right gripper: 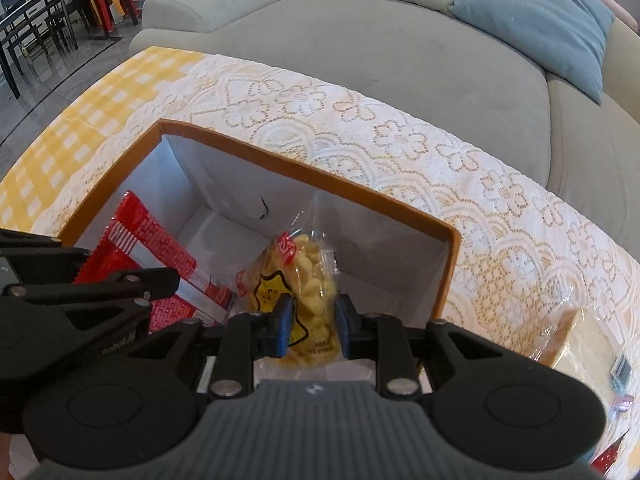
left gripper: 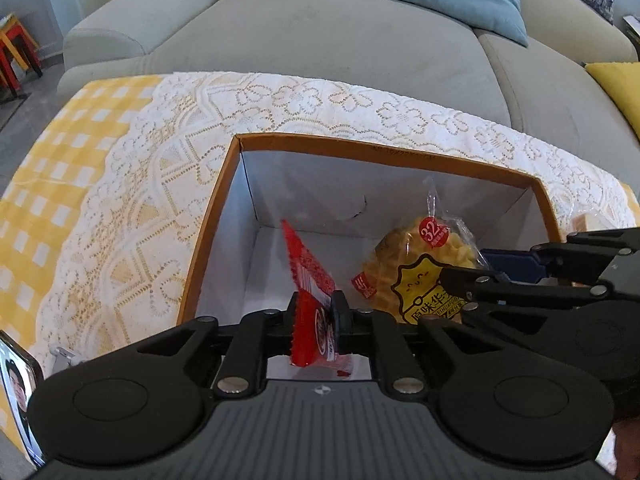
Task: Organize snacks
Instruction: 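Lower both packs into the orange box and open both tools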
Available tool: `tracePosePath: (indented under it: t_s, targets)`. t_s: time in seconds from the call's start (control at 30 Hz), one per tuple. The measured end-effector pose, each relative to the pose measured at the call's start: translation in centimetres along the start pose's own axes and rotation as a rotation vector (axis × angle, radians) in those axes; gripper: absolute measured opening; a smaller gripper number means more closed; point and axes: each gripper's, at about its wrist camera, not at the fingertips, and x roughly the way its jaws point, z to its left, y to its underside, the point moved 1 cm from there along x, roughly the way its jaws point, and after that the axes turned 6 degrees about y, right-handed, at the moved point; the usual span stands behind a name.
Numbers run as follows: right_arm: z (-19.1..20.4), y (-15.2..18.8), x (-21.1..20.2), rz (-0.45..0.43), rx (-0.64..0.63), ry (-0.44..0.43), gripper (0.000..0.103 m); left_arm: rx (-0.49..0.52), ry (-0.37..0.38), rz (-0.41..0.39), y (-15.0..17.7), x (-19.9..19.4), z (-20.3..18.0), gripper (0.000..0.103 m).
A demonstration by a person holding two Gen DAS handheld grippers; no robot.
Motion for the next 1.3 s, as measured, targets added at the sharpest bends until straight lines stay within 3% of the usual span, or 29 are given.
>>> tracePosePath:
  t_s: [0.2,0.37,0.77,1.1,1.3]
  targets:
    - [-0.2,0.1,-0.3,-0.006,-0.002,-0.008,0.030,0.024,-0.017,-0.029,0.1,-0.3,-0.3,0.018]
    - [0.0,0.0,-0.9,-0.026,-0.009,-0.004,0.035,0.023,-0.024,-0.050,0.0,-0.8,-0.2,0.036]
    - [-0.4,0.2,-4.0,-0.115,-0.035,0.029,0.039,0.007,0.008,-0.115,0.2,-3.8,-0.2,0.054]
    - [-1.2,3.2,-8.9,-0.222,-0.002,0.012,0.043,-0.013,0.019,-0.170,0.8,-7.4,-1.2,0.055]
    - [-1.5,5.8,-10.4,-0.240,0.027,-0.008,0.043,-0.038,-0.010,-0.161,1.9,-8.3,-0.6,0.056]
